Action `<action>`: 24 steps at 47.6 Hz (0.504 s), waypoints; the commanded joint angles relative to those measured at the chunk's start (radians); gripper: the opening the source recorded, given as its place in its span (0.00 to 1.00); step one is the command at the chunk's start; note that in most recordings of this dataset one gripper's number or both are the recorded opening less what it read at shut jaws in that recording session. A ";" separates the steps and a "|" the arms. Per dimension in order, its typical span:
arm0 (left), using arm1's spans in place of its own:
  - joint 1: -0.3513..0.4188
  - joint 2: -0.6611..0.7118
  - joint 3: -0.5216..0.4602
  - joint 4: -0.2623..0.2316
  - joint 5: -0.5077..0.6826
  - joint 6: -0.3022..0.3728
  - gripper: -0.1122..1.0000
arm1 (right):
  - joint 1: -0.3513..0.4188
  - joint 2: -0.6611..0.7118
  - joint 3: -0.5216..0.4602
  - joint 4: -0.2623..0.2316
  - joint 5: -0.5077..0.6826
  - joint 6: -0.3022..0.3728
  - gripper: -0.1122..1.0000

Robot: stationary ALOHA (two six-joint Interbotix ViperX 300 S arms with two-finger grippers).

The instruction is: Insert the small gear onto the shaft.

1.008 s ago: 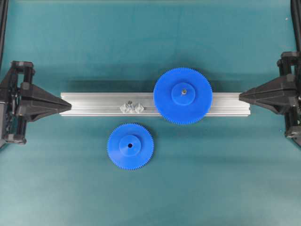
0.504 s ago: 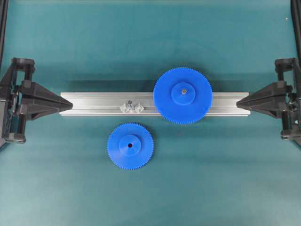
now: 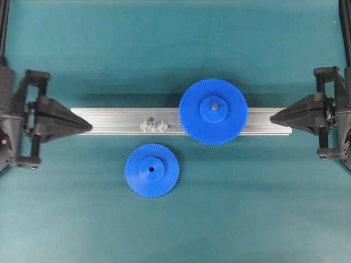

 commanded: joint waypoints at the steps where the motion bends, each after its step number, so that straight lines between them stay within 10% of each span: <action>1: -0.012 0.029 -0.038 0.003 -0.003 -0.002 0.10 | -0.005 0.005 -0.023 0.000 0.002 0.011 0.09; 24: -0.054 0.261 -0.167 0.003 0.153 0.000 0.10 | -0.008 0.035 -0.023 0.000 0.031 0.011 0.09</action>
